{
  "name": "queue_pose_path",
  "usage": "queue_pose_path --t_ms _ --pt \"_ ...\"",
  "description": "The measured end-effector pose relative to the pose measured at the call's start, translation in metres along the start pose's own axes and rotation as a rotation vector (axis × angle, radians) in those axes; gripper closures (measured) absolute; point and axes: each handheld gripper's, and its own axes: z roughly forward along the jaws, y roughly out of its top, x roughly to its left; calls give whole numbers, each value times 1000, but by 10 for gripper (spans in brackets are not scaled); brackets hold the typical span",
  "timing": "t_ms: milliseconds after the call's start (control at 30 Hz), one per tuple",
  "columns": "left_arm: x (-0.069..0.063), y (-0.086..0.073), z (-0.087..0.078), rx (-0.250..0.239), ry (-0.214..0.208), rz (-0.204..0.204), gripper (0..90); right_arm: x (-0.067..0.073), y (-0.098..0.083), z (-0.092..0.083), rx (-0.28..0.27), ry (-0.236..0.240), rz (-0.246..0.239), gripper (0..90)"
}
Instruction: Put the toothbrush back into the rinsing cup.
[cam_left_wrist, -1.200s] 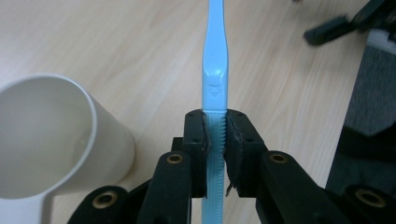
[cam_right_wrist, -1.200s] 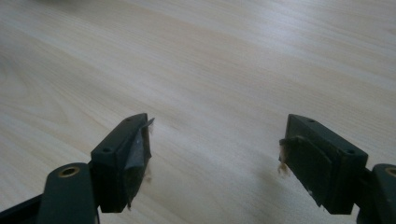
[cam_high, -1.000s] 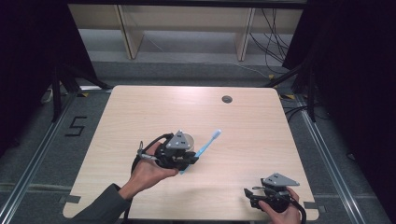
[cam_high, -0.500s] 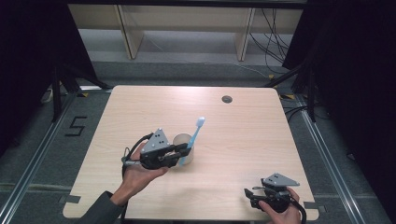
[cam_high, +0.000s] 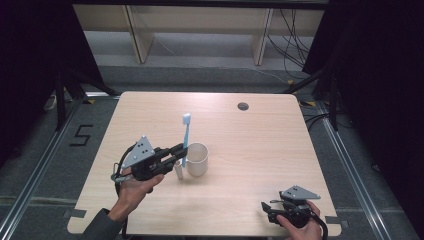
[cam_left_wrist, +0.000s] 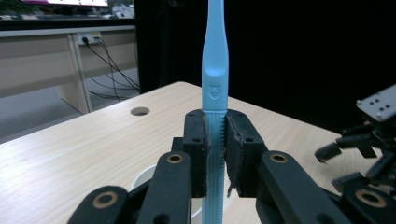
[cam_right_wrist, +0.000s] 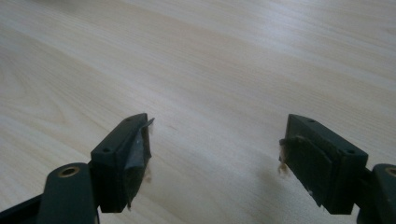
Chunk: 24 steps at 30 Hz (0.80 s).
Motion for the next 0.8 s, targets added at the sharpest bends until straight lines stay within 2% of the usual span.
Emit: queue_pose_path --t_ms 33,67,100,167,200,267,300,367,467,500,533,667,800 --pt "0 0 0 0 0 0 784 -1 0 0 -9 -15 -17 241" --pt "3 -3 -2 -28 12 7 784 -2 0 0 -16 -15 -32 241" --pt "3 -3 -2 -28 12 7 783 -4 0 2 -19 -3 -53 241" --pt "8 -8 -1 -45 27 5 784 -3 0 2 -17 -5 -52 241" --pt "10 -10 -1 -47 32 7 783 -2 1 1 -15 -2 -32 241" --pt "12 -13 -1 -51 40 7 784 -1 0 1 -8 -4 -26 241" --pt "16 -18 -1 -65 42 -4 783 -3 0 2 -16 -5 -53 241" --pt "18 -20 -2 -66 51 0 784 -2 0 1 -11 1 -31 241" --pt "22 -27 -3 -78 65 1 783 -3 0 2 -17 -8 -49 240" --pt "25 -31 -4 -77 73 -6 784 -2 0 1 -4 -4 -30 240" --pt "26 -32 -5 -83 78 -5 783 -3 0 2 -19 -9 -51 240" --pt "29 -35 -6 -97 79 -10 783 -1 0 1 2 -5 -31 240" --pt "30 -40 -6 -94 70 -2 783 -2 1 1 -6 -6 -37 240"
